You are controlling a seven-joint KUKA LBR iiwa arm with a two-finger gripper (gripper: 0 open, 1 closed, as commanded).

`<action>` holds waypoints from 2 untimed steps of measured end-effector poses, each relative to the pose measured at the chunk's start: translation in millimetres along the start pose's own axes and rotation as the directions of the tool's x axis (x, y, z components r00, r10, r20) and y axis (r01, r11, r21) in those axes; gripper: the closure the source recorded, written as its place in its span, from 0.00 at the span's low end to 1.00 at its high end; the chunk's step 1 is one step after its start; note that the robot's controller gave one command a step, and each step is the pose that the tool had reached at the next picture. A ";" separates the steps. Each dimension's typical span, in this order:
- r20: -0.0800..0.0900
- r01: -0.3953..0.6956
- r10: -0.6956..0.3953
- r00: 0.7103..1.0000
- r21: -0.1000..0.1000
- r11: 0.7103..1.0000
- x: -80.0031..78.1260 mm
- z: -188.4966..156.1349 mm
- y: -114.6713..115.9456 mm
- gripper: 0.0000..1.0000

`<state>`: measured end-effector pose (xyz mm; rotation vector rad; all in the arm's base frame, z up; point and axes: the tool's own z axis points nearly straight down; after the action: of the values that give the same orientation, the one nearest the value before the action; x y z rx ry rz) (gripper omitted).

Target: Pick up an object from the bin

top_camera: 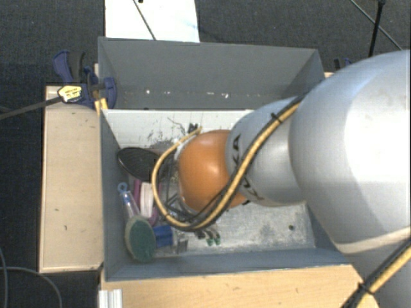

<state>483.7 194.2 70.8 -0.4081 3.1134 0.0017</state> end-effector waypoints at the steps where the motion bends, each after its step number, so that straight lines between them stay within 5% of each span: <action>1: 0.009 -0.008 0.008 1.000 -0.001 1.000 -5.1 -124.4 14.1 1.00; 2: 0.005 0.244 -0.244 0.970 0.002 0.970 -34.3 -157.7 -7.1 1.00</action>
Offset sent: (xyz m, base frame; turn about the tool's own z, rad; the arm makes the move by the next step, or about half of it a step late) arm -0.0013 0.0136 0.1192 0.0101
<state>518.5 196.0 228.6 -0.7868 3.0338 0.0005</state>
